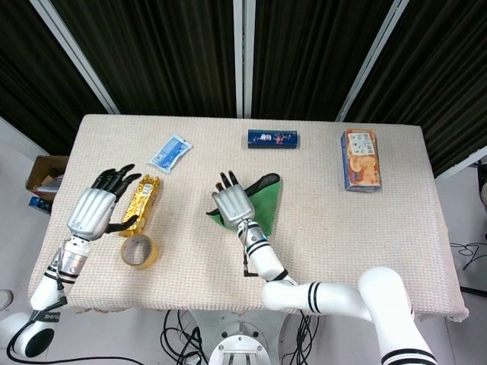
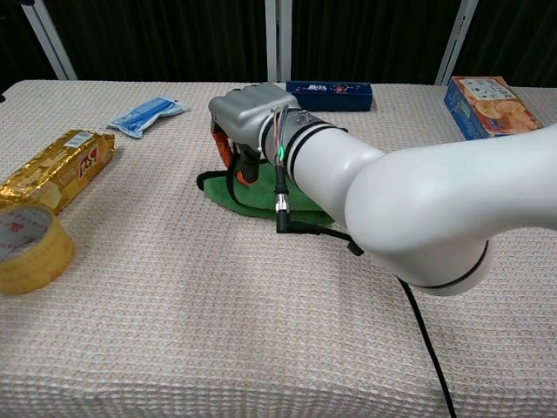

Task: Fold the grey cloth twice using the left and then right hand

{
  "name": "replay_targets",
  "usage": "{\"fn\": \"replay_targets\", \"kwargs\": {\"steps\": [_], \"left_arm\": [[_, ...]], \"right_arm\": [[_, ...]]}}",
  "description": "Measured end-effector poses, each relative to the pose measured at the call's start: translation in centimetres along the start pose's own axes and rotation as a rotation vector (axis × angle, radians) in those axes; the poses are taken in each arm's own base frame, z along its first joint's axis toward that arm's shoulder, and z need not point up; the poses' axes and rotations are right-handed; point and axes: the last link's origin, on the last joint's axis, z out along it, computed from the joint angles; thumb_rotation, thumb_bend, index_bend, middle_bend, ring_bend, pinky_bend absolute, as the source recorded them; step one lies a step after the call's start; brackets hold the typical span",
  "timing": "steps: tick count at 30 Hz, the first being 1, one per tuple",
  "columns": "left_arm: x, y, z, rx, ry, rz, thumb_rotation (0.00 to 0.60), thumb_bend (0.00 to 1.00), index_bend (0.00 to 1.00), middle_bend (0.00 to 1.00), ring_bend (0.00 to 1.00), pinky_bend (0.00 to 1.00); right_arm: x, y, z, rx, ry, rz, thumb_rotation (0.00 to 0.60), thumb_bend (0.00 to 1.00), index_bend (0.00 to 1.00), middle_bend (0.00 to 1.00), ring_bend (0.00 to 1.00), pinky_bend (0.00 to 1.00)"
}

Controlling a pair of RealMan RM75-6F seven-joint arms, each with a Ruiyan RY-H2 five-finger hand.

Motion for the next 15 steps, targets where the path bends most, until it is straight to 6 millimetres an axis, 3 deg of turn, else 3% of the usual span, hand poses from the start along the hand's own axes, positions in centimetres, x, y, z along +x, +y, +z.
{"fn": "replay_targets", "kwargs": {"steps": [7,10,15], "left_arm": [[0.6,-1.4,-0.9,0.039,0.008,0.016,0.6,0.21,0.16,0.06,0.14,0.12],[0.9,-2.1,-1.3,0.059,0.014,0.033,0.6,0.21,0.16,0.06,0.14,0.12],[1.5,-3.3,-2.0,0.097,0.037,0.091,0.6,0.21,0.16,0.06,0.14,0.12]], "right_arm": [[2.2,2.0,-1.8,0.004,0.053,0.116,0.6,0.0,0.0,0.1,0.0,0.0],[3.7,4.4,-3.5,-0.011,0.092,0.164,0.6,0.01,0.0,0.11,0.0,0.0],[6.1,11.3,-8.0,-0.096,0.169,0.193,0.6,0.09,0.02,0.14,0.0,0.01]]}}
